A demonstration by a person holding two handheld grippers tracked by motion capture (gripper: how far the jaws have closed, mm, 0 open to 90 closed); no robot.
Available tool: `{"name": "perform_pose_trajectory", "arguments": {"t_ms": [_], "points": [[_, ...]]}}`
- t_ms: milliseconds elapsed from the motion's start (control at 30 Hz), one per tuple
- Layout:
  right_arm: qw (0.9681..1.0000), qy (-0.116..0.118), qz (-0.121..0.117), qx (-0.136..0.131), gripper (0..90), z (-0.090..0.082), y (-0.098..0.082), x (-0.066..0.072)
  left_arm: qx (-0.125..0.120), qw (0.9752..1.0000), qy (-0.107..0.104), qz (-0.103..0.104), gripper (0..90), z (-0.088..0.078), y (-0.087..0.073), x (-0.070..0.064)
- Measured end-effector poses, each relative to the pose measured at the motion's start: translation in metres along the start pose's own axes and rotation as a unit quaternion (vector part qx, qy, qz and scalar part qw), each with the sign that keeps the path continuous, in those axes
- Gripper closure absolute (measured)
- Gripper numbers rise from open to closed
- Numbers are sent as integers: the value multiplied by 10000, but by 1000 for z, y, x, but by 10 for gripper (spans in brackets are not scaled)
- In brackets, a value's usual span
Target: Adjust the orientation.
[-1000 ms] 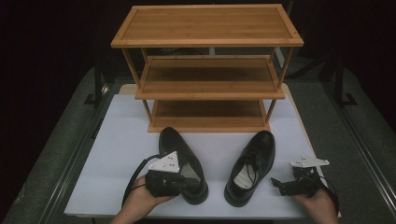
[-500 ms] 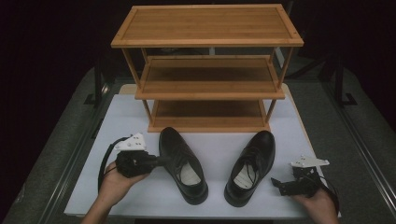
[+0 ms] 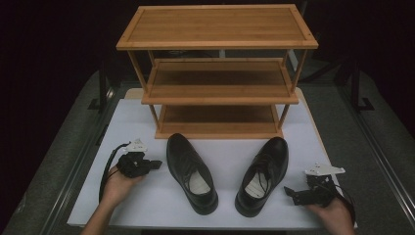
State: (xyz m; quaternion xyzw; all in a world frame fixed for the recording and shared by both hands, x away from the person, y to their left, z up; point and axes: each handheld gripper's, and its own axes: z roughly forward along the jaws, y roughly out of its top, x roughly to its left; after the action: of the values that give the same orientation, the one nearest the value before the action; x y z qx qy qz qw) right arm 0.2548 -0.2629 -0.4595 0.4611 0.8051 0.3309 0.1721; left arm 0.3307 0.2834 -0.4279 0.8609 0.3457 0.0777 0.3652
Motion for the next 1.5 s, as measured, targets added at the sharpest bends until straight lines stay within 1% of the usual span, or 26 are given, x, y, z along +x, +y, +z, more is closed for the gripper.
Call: {"name": "perform_pose_trajectory", "arguments": {"t_ms": [100,233,467,533,667,700,733,767,867,900,933,967,1000,1067,1133,1267,1333,1367,1467,1500], "points": [[10000,-1,2,-6,0,0,0,0,130,9998,33,127,900,8,2,-2],[10000,-3,3,-6,0,0,0,0,158,9997,19,201,900,14,4,-4],[10000,-3,4,-3,0,0,0,0,134,9997,7,206,900,17,6,-4],[10000,-1,5,1,0,0,0,0,177,9995,3,250,900,19,11,-3],[10000,-3,1,8,0,0,0,0,164,9995,25,269,900,23,16,-4],[10000,-2,3,7,0,0,0,0,168,9994,20,302,900,26,19,-4],[10000,-2,3,7,0,0,0,0,168,9994,20,302,900,26,19,-4],[10000,-2,2,6,0,0,0,0,128,9994,6,317,900,30,22,-4],[10000,-3,4,1,0,0,0,0,132,9994,-19,319,900,32,24,-4],[10000,-3,4,0,0,0,0,0,152,9992,-8,366,900,34,28,-5],[10000,-3,4,0,0,0,0,0,152,9992,-8,366,900,34,28,-5],[10000,-2,2,7,0,0,0,0,122,9992,-22,386,900,37,32,-7],[10000,-2,2,6,0,0,0,0,157,9989,-3,448,900,39,34,-7],[10000,-4,3,3,0,0,0,0,167,9987,-15,473,900,41,37,-8],[10000,-4,3,1,0,0,0,0,65,9991,-44,428,900,47,40,-10],[10000,-3,4,1,0,0,0,0,94,9988,-71,465,900,50,44,-10],[10000,-2,4,2,0,0,0,0,56,9988,-80,489,900,52,47,-12],[10000,-4,4,-2,0,0,0,0,71,9985,-58,548,900,55,50,-14],[10000,-4,3,-1,0,0,0,0,24,9987,-78,503,900,59,53,-15],[10000,-4,4,-2,0,0,0,0,24,9986,-69,519,900,59,53,-16]]}}
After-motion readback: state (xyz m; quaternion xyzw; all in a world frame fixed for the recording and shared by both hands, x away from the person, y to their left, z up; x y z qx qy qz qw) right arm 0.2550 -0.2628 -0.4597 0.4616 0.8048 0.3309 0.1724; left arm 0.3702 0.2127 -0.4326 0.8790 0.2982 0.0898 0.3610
